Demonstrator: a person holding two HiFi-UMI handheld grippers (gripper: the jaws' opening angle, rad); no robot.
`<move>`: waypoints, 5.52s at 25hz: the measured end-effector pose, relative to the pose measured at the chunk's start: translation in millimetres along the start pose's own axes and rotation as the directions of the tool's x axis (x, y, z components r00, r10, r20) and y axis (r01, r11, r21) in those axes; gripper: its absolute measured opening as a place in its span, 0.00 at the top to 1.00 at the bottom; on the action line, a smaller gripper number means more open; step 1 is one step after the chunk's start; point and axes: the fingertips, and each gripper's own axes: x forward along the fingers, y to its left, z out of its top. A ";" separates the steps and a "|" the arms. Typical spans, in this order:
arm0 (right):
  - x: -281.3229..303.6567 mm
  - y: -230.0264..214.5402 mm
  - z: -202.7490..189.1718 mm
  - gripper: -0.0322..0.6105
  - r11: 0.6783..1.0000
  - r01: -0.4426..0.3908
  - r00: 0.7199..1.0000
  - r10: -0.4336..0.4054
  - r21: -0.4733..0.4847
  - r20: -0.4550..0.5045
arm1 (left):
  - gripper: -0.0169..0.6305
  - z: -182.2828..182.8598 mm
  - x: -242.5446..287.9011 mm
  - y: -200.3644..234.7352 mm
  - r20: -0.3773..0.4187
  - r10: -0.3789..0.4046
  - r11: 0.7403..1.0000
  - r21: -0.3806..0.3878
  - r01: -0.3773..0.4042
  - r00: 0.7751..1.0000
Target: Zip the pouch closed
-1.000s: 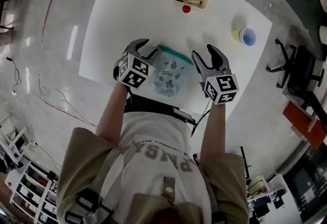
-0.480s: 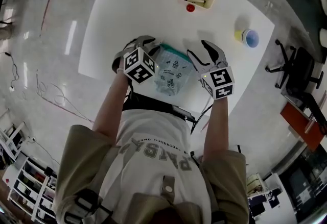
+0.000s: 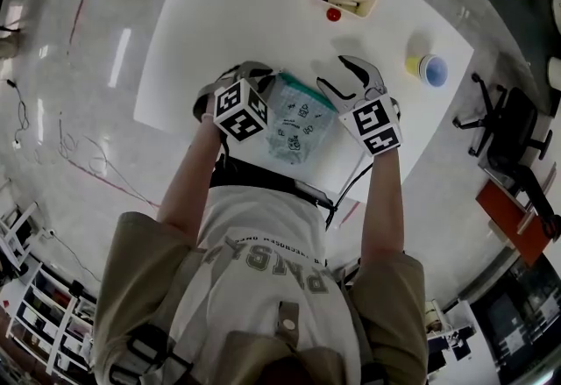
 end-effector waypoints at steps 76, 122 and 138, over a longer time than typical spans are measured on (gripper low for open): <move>63.0 82.1 -25.6 0.95 0.673 -0.593 0.787 0.365 -0.443 -0.498 | 0.94 13.6 -10.1 -21.8 0.025 -0.151 0.988 0.040 0.150 0.988; 50.5 76.4 -43.6 0.95 0.710 -0.549 0.799 0.292 -0.441 -0.525 | 0.94 3.1 -12.7 -24.1 0.034 -0.164 0.986 -0.038 0.165 0.986; 37.7 70.9 -62.4 0.95 0.737 -0.533 0.798 0.273 -0.416 -0.537 | 0.94 -3.8 -12.8 -25.4 0.017 -0.156 0.987 -0.042 0.156 0.988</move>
